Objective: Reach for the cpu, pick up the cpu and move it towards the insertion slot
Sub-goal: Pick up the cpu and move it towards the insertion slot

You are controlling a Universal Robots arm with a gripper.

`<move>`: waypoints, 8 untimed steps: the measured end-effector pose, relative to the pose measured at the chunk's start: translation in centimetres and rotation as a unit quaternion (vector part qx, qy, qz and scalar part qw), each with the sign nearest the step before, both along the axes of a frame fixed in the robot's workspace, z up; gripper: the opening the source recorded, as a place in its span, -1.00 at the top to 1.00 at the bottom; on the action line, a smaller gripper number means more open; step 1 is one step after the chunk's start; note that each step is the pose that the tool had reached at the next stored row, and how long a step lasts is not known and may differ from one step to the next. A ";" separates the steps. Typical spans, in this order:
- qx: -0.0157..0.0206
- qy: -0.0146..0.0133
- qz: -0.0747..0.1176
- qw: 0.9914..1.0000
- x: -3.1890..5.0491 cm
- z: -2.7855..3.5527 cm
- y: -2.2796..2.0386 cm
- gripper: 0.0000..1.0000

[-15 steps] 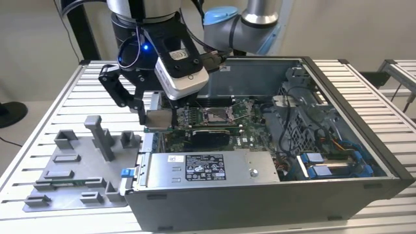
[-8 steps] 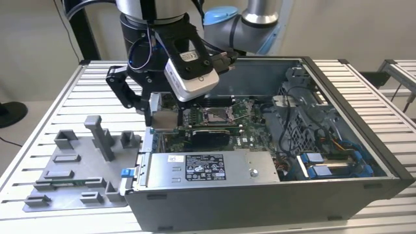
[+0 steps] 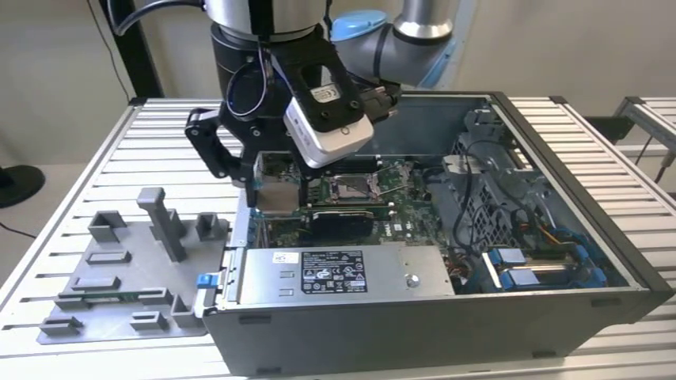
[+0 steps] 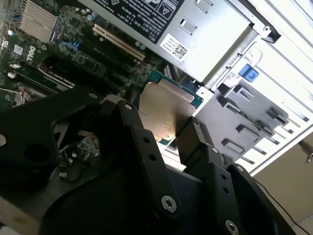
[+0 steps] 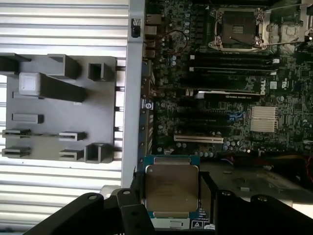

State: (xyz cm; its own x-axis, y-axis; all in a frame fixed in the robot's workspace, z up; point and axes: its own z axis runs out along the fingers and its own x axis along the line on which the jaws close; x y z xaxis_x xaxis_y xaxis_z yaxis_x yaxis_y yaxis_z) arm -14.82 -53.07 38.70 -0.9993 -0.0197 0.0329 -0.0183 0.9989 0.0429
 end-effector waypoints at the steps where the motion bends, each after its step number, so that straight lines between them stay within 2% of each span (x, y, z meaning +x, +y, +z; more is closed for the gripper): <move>1: 0.000 0.000 0.000 1.000 0.11 0.00 -0.03 1.00; 8: 0.000 0.000 0.000 1.000 0.92 0.00 -0.19 1.00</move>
State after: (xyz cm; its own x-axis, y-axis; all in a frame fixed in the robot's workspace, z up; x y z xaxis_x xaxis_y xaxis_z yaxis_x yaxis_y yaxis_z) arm -13.90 -53.27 38.70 -0.9993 -0.0197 0.0329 -0.0183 0.9989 0.0430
